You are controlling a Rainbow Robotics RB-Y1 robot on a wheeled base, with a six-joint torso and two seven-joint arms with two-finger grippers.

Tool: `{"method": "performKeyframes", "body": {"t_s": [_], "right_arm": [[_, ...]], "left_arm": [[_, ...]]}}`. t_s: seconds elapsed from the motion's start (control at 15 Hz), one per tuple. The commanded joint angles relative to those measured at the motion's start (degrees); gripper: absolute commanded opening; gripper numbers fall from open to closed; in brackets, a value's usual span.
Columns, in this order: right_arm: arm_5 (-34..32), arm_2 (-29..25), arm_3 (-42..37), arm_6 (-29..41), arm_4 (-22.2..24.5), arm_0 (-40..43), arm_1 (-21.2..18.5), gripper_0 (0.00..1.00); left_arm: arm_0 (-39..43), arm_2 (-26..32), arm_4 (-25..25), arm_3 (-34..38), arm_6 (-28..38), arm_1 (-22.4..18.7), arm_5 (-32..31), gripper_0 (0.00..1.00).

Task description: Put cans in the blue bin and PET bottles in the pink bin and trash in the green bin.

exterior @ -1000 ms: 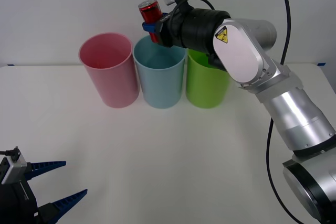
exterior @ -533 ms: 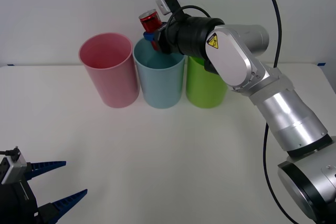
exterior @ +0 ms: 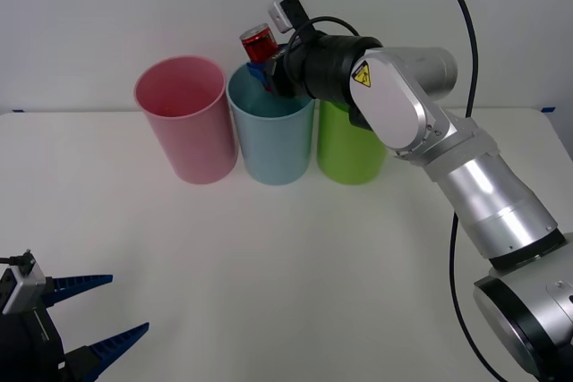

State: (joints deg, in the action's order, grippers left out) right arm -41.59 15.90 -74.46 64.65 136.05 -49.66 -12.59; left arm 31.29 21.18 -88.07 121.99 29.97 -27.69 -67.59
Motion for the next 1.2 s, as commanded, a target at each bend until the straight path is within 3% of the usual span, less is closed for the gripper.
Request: {"method": "performKeyframes", "body": {"t_s": [0.07,0.53,0.73,0.93,1.0,1.2], "right_arm": [[0.55,-0.08,0.02,-0.93,-1.05,0.0,-0.33,1.0],[0.9,-0.52,-0.42,-1.2,-2.72,-0.08,-0.42,1.0],[-2.44,-4.3,-6.49,-1.99,-6.41,0.09,-1.48,1.0],[-8.15,-7.64,-18.7,-3.22,-16.16,4.66,-7.19,1.0],[-9.91,-8.79,-23.45,-4.36,-22.14,7.91,-10.18,1.0],[-13.16,-12.48,-32.68,-12.89,-34.8,18.37,-14.66,1.0]], "left_arm": [[0.0,0.0,0.0,0.0,0.0,0.0,0.0,1.0],[0.0,0.0,0.0,0.0,0.0,0.0,0.0,1.0],[0.0,0.0,0.0,0.0,0.0,0.0,0.0,1.0],[0.0,0.0,0.0,0.0,0.0,0.0,0.0,1.0],[0.0,0.0,0.0,0.0,0.0,0.0,0.0,1.0],[0.0,0.0,0.0,0.0,0.0,0.0,0.0,1.0]]}}
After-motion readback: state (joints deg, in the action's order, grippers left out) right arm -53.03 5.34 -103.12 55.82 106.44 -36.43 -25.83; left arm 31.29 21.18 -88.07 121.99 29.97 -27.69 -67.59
